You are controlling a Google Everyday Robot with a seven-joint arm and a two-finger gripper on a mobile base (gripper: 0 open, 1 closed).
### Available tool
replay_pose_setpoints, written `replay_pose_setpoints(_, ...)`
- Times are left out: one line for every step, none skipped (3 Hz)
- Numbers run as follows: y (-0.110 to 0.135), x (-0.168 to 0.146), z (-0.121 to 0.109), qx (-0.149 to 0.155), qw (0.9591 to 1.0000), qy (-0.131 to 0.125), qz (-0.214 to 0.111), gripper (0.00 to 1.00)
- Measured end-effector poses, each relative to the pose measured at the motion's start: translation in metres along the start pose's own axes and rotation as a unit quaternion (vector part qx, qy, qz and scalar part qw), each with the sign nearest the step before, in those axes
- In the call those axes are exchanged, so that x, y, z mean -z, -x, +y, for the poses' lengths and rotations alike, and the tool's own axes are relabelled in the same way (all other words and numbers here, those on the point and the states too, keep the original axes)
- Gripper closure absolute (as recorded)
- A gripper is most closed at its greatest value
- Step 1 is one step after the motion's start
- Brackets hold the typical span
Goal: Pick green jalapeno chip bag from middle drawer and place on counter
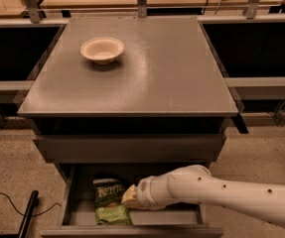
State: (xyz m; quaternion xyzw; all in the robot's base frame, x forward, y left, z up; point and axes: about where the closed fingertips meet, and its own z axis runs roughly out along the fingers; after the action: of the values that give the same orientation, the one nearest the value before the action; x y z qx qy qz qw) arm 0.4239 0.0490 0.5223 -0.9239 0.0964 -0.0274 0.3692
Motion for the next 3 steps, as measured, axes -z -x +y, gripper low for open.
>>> replay_pose_setpoints(-0.0047,0.0287,-0.0017,-0.012,0.9994,0.006,0.033,0.82)
replay_pose_setpoints(-0.0043,0.0285,-0.0029,-0.013,0.9994,0.006,0.032,0.59)
replay_pose_setpoints(-0.0036,0.0277,-0.0032,-0.012,0.9994,0.006,0.031,0.36)
